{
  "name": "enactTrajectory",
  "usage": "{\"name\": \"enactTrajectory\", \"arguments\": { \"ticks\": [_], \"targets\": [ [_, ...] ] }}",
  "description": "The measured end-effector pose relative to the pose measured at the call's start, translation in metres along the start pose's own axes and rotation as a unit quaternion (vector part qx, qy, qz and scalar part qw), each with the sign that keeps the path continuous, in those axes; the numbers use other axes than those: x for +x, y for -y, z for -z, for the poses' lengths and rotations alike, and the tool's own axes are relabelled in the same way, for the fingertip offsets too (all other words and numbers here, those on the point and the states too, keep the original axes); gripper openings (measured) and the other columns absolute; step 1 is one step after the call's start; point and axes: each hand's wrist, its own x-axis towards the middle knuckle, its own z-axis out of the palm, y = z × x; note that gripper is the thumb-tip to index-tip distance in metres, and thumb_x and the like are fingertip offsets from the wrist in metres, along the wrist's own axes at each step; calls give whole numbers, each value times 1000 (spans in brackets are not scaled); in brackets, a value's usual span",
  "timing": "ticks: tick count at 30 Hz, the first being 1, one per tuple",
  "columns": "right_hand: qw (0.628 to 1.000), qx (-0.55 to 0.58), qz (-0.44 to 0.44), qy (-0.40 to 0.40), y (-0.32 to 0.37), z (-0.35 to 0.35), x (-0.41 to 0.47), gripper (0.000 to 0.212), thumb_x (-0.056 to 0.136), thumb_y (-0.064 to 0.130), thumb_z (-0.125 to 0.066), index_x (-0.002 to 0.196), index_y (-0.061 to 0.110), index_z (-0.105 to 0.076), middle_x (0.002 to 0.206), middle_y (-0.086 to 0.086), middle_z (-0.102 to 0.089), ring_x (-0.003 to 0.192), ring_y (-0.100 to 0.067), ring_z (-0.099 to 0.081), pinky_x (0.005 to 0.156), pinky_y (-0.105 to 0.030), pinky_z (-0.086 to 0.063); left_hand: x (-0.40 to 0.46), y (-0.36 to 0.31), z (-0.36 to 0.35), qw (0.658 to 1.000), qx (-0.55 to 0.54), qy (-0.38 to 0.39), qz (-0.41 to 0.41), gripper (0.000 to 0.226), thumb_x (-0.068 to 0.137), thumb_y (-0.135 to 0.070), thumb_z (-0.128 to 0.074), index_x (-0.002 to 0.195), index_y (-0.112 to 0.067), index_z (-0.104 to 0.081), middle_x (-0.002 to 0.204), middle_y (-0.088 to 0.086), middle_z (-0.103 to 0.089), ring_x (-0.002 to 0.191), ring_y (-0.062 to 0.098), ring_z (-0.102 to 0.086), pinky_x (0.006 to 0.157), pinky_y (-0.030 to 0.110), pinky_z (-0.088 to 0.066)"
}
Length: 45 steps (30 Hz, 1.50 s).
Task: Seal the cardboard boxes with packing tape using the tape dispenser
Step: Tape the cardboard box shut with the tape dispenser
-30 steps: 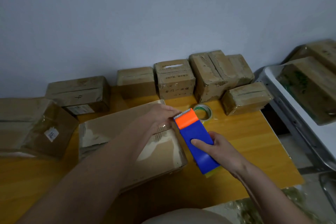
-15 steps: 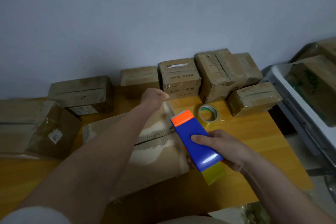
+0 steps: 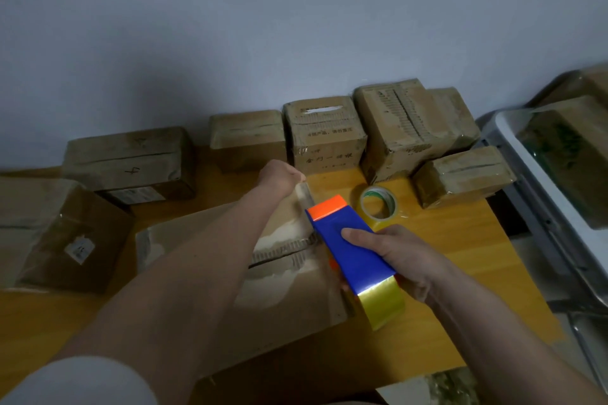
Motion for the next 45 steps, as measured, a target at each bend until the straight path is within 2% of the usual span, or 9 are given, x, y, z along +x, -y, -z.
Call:
{"name": "enactTrajectory", "arguments": {
  "ticks": [5, 8, 12, 16, 19, 24, 28, 38, 45],
  "targets": [
    [1000, -3, -8, -3, 2, -1, -2, 66, 65, 40, -77, 109, -7, -63, 97, -22, -72, 88, -36, -68, 91, -49, -51, -1, -11, 2, 991, 84, -34, 95, 71, 86, -37, -70, 143, -9, -38, 144, 14, -36, 130, 31, -38, 101, 38, -39],
    [1000, -4, -8, -2, 2, -2, -3, 69, 62, 41, -78, 109, -7, -63, 97, -23, -71, 90, -38, -68, 92, -50, -50, -17, -1, 2, 985, 75, -138, -76, 49, 88, -23, -69, 133, -18, -52, 135, 6, -50, 125, 24, -44, 97, 35, -40],
    [1000, -4, -4, -2, 2, -2, -6, 68, 63, 40, -77, 109, -8, -63, 97, -23, -71, 85, -35, -68, 90, -49, -51, -35, 35, -4, 959, 137, -48, -242, 33, 101, -19, -44, 130, -23, -59, 131, 1, -60, 119, 18, -53, 99, 34, -42],
    [1000, -9, -4, -5, 2, -3, -10, 69, 66, 44, -75, 109, -8, -63, 97, -23, -71, 88, -37, -68, 91, -50, -52, -36, 54, 7, 890, 343, 13, -301, 55, 101, -26, -32, 154, -32, -15, 160, -12, -17, 148, 16, -13, 120, 52, 0],
    [1000, -18, -4, -14, 2, -6, -14, 71, 66, 46, -75, 110, -7, -62, 98, -23, -71, 92, -40, -68, 93, -53, -51, -40, 59, 7, 857, 416, 19, -303, 65, 99, -37, -28, 153, -33, 7, 160, -15, 10, 148, 20, 15, 117, 59, 7],
    [999, -44, 7, -20, -10, -7, -23, 54, 79, 41, -71, 103, -7, -65, 93, -22, -72, 88, -37, -69, 91, -50, -53, -41, 59, 6, 851, 428, 12, -303, 64, 98, -40, -22, 153, -33, 11, 160, -14, 14, 147, 21, 19, 118, 57, 6],
    [999, -47, -10, -2, -39, -5, -43, 38, 85, 38, -67, 85, 0, -69, 77, -14, -73, 61, -19, -68, 58, -27, -53, -40, 62, 5, 845, 441, 5, -303, 63, 99, -42, -19, 151, -34, 14, 159, -14, 17, 147, 22, 19, 117, 55, 10],
    [1000, -3, -19, -2, -54, 4, -46, 41, 84, 33, -67, 92, -8, -68, 80, -20, -72, 61, -23, -69, 54, -27, -54, -49, 53, 7, 842, 466, 28, -271, 64, 100, -42, -19, 151, -30, 18, 159, -4, 22, 145, 24, 25, 118, 57, 5],
    [999, 28, -20, 33, -53, 7, -47, 49, 86, 33, -65, 99, -14, -66, 86, -28, -70, 64, -30, -68, 57, -32, -57, -101, 89, -16, 798, 428, 58, -421, 67, 92, -36, -12, 155, -21, 5, 162, -3, 7, 148, 12, 14, 121, 44, 5]
  ]
}}
